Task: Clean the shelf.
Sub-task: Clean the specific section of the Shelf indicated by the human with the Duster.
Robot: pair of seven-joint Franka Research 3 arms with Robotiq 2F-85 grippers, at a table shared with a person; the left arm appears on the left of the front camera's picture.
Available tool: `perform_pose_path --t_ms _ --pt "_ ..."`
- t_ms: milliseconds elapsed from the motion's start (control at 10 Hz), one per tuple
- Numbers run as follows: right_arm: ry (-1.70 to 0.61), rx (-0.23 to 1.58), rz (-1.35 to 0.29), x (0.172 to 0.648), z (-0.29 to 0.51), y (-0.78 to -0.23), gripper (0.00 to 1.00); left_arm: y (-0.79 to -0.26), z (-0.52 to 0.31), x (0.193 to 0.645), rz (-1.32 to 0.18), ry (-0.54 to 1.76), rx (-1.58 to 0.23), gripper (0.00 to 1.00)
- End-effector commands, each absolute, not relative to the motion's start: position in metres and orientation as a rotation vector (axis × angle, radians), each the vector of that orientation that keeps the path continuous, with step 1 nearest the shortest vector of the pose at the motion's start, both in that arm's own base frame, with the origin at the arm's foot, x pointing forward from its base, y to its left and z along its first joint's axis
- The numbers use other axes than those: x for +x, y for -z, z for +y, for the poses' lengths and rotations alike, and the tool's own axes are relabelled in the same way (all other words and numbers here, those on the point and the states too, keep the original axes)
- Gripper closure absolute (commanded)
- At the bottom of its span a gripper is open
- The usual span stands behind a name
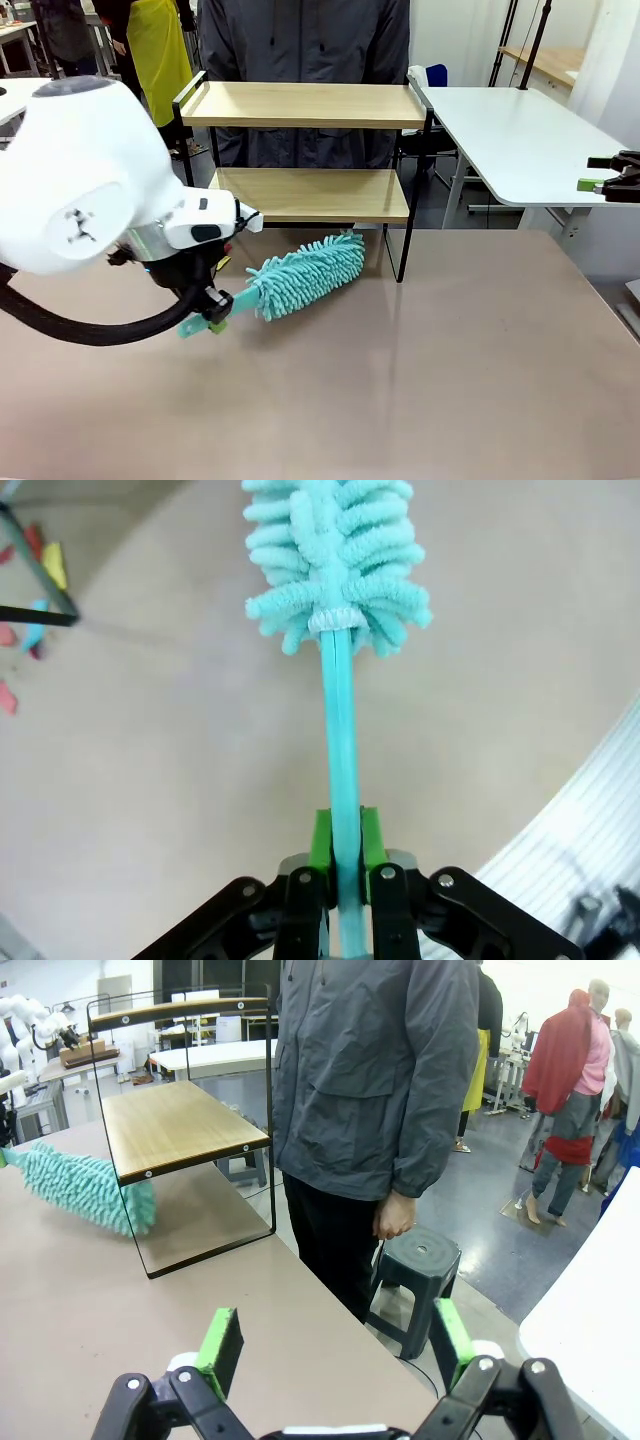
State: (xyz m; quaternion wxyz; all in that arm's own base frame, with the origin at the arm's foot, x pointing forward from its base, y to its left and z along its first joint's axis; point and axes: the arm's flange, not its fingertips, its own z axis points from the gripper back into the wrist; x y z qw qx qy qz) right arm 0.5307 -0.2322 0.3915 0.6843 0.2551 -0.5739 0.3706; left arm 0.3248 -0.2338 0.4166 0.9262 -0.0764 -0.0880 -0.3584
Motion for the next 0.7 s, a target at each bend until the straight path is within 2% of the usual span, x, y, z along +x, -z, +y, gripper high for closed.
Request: perform_pose_path --t_ms 0,300,400,600 --pt "-0.822 0.555 -1.267 0.532 -0.23 -0.397 0.0 -0.437 -0.204 0.317 -0.168 0.786 -0.201 0.87" --pt "-0.822 0.555 -1.267 0.532 -0.23 -0.397 0.0 -0.504 -0.179 0.293 -0.077 0.901 -0.204 0.87" --pt "-0.822 0.555 -1.267 0.532 -0.23 -0.397 0.0 -0.539 -0.174 0.28 -0.079 0.962 -0.157 0.87" --pt "-0.822 0.555 -1.267 0.532 -0.23 -0.397 0.0 -0.598 -0.17 0.256 0.063 1.006 -0.002 0.87"
